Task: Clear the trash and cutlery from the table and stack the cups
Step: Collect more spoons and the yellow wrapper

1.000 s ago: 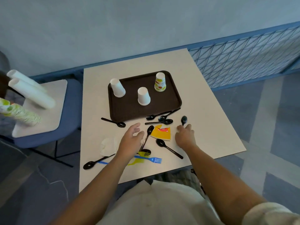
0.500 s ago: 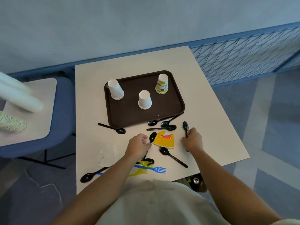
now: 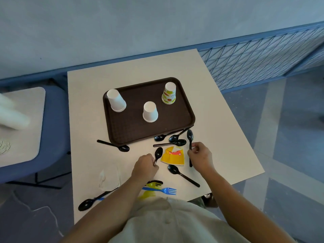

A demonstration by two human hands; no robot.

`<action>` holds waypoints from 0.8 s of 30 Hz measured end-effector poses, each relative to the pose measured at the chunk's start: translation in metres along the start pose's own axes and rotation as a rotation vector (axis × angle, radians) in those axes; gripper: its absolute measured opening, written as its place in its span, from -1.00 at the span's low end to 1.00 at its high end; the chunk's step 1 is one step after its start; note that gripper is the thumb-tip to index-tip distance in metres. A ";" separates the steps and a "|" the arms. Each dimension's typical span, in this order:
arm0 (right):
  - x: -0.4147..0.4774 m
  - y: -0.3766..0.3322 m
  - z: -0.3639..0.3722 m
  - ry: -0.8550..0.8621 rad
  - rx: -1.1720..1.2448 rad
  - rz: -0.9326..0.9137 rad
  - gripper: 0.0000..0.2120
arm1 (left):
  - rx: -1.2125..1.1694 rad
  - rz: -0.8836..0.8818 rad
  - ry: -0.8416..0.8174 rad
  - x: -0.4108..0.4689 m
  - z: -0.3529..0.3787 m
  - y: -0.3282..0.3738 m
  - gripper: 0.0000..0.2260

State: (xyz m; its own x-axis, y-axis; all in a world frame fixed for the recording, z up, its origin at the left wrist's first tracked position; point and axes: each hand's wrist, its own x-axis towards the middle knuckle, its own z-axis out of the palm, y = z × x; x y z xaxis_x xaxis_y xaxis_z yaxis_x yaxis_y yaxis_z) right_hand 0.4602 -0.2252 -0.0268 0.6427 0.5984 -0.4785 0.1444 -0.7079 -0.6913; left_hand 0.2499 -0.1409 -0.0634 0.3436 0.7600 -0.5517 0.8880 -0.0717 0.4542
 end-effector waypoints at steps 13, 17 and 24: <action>-0.032 -0.040 0.041 -0.188 0.156 -0.113 -0.76 | -0.808 -0.160 0.084 -0.009 -0.025 0.019 -0.81; -0.045 -0.056 0.050 -0.233 0.235 -0.154 -0.81 | -0.968 -0.174 0.020 -0.015 -0.034 0.038 -0.78; -0.054 -0.057 0.056 -0.255 0.257 -0.220 -0.91 | -1.033 -0.070 0.006 -0.022 -0.041 0.040 -0.77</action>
State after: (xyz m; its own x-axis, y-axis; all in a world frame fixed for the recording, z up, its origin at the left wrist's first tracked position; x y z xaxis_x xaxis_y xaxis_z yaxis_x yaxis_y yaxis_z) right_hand 0.3749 -0.1961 0.0079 0.4057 0.8216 -0.4005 0.0443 -0.4553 -0.8892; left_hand 0.2650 -0.1343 -0.0047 0.2975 0.7444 -0.5978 0.2099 0.5598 0.8016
